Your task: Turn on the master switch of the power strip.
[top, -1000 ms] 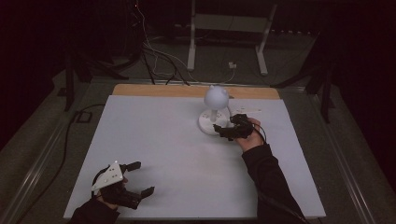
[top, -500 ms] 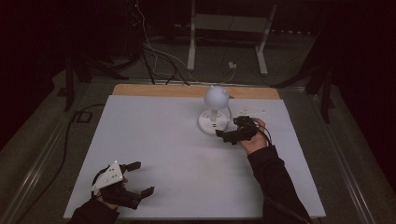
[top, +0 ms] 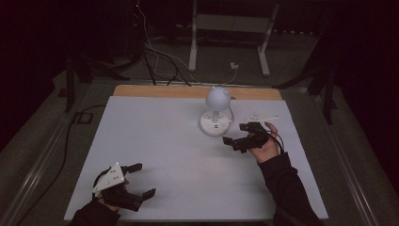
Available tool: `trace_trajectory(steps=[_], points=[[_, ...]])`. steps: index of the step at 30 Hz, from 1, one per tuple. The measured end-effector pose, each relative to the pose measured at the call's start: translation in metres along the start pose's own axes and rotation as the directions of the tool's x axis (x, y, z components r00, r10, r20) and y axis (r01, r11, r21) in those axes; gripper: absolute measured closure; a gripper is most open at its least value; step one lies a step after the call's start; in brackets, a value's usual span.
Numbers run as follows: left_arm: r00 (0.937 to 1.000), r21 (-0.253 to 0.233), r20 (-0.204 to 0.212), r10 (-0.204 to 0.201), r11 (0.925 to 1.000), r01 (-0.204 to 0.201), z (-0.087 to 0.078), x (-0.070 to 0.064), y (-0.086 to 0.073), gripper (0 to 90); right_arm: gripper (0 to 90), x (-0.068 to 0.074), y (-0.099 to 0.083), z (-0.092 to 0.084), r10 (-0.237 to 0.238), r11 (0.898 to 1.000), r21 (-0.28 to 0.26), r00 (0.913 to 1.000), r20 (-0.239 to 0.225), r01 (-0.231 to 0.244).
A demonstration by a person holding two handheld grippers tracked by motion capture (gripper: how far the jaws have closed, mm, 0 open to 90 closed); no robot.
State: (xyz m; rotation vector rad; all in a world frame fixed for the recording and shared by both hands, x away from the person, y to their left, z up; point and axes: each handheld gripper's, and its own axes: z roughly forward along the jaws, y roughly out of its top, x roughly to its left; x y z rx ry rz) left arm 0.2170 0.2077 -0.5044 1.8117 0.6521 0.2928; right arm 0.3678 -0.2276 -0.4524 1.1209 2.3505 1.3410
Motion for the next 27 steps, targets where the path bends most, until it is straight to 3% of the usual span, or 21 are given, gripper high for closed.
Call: trace_trajectory(steps=[8, 20, 27], points=[[1.0, 0.005, -0.001, 0.002, 1.0, -0.002, 0.001, -0.001, 0.0, 0.2, 0.0, 0.009, -0.014, -0.019, -0.032, 0.999, 0.004, 0.9995, -0.005, 0.032], [1.0, 0.007, -0.003, 0.008, 0.9999, -0.008, 0.001, -0.001, 0.0, 0.2, 0.0, 0.021, -0.053, -0.03, -0.086, 0.994, 0.058, 0.9961, -0.017, 0.087], [1.0, 0.006, -0.002, 0.008, 0.9999, -0.008, 0.0, -0.001, 0.0, 0.2, 0.0, 0.019, -0.077, -0.037, -0.075, 0.995, 0.062, 0.9972, 0.002, 0.075]])
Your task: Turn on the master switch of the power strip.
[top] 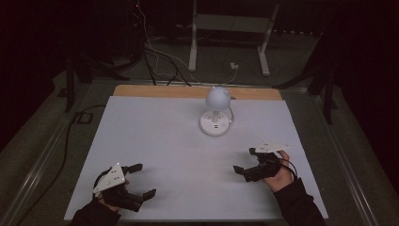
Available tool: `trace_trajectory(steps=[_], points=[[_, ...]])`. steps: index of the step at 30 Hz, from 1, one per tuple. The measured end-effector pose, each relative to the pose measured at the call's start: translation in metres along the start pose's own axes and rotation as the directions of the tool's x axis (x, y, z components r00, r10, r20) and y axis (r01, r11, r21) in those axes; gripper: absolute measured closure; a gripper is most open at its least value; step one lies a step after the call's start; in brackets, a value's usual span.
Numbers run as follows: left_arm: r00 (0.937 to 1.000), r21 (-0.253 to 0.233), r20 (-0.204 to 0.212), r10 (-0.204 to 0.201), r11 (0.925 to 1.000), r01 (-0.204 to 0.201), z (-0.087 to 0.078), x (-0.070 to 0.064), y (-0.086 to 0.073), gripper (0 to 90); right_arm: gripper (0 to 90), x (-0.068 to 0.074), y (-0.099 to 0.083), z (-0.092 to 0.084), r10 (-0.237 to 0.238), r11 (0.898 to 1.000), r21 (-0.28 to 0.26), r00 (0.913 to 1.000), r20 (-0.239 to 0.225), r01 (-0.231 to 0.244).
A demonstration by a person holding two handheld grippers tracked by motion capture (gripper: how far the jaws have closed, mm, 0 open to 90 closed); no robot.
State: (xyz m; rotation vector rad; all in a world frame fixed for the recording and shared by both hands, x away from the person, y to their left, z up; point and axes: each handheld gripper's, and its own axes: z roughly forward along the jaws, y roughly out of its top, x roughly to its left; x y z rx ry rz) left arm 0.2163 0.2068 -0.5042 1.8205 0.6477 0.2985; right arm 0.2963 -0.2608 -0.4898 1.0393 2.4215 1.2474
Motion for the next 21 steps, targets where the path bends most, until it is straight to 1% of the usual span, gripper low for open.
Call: trace_trajectory(steps=[2, 6, 11, 13, 16, 19, 21], points=[[1.0, 0.0, 0.0, 0.0, 1.0, 0.0, 0.0, 0.0, 0.0, 0.2, 0.0, 0.001, -0.007, -0.002, -0.008, 1.0, 0.004, 0.9999, 0.01, 0.008], [1.0, 0.0, -0.001, 0.0, 1.0, 0.0, 0.0, 0.0, 0.0, 0.1, 0.0, 0.004, -0.019, -0.009, 0.002, 1.0, 0.014, 0.9999, 0.017, -0.002], [1.0, 0.001, 0.0, 0.002, 1.0, -0.002, 0.0, -0.001, 0.0, 0.1, 0.0, 0.004, -0.036, -0.014, 0.0, 1.0, 0.031, 0.9997, 0.026, -0.001], [1.0, 0.001, 0.0, 0.002, 1.0, -0.002, 0.0, -0.001, 0.0, 0.2, 0.0, 0.004, -0.041, -0.016, -0.006, 0.999, 0.039, 0.9993, 0.036, 0.005], [1.0, 0.0, 0.0, 0.001, 1.0, -0.001, 0.0, 0.0, 0.0, 0.2, 0.0, 0.005, -0.046, -0.02, -0.013, 0.999, 0.038, 0.999, 0.044, 0.012], [1.0, 0.0, 0.0, 0.002, 1.0, -0.002, 0.0, -0.001, 0.0, 0.1, 0.0, 0.003, -0.051, -0.023, -0.023, 0.999, 0.047, 0.9976, 0.066, 0.02], [1.0, 0.0, 0.0, 0.002, 1.0, -0.002, 0.0, -0.001, 0.0, 0.2, 0.0, 0.002, -0.055, -0.025, -0.019, 0.998, 0.057, 0.9974, 0.069, 0.015]])
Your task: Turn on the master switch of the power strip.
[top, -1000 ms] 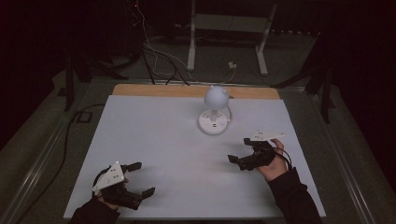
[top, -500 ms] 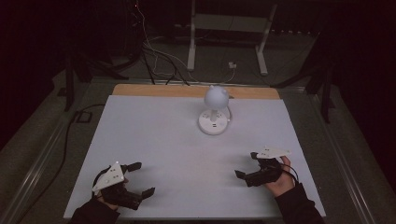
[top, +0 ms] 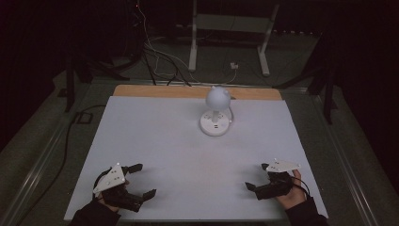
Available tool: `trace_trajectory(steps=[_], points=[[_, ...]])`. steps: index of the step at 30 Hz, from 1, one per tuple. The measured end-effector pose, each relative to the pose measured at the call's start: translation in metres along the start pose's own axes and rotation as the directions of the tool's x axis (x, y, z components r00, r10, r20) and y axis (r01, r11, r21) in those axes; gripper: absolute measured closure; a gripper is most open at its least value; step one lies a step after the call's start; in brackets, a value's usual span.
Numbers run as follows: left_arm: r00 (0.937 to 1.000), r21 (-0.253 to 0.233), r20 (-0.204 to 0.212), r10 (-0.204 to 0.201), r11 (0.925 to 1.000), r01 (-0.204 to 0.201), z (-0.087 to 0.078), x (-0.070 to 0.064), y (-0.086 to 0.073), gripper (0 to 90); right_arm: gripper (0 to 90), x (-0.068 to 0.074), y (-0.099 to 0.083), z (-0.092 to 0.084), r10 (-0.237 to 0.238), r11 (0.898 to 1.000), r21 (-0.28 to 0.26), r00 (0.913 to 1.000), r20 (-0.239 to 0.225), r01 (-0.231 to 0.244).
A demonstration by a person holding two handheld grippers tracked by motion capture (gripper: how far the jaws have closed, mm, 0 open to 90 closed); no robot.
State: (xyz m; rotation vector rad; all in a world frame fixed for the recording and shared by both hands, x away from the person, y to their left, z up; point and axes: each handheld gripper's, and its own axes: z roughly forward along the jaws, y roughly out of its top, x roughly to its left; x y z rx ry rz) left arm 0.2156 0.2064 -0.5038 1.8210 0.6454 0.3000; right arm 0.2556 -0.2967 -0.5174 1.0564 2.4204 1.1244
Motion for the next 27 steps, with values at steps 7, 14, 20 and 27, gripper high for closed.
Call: trace_trajectory(steps=[7, 14, 20, 27], points=[[1.0, 0.0, -0.002, 0.001, 1.0, -0.001, -0.001, 0.001, 0.0, 0.1, 0.0, -0.006, -0.015, -0.012, 0.011, 1.0, 0.02, 0.9995, 0.028, -0.012], [1.0, 0.003, 0.001, -0.001, 1.0, 0.001, 0.0, 0.001, -0.001, 0.2, 0.0, -0.013, -0.022, -0.02, 0.029, 1.0, 0.002, 0.9964, 0.08, -0.029], [1.0, 0.007, 0.003, -0.001, 1.0, 0.001, 0.0, 0.001, -0.001, 0.2, 0.0, -0.012, -0.019, -0.017, 0.012, 1.0, 0.0, 0.9965, 0.083, -0.012], [1.0, 0.007, 0.004, -0.004, 1.0, 0.004, 0.001, 0.001, -0.001, 0.2, 0.0, -0.013, -0.019, -0.018, 0.019, 1.0, -0.006, 0.9965, 0.082, -0.018]])
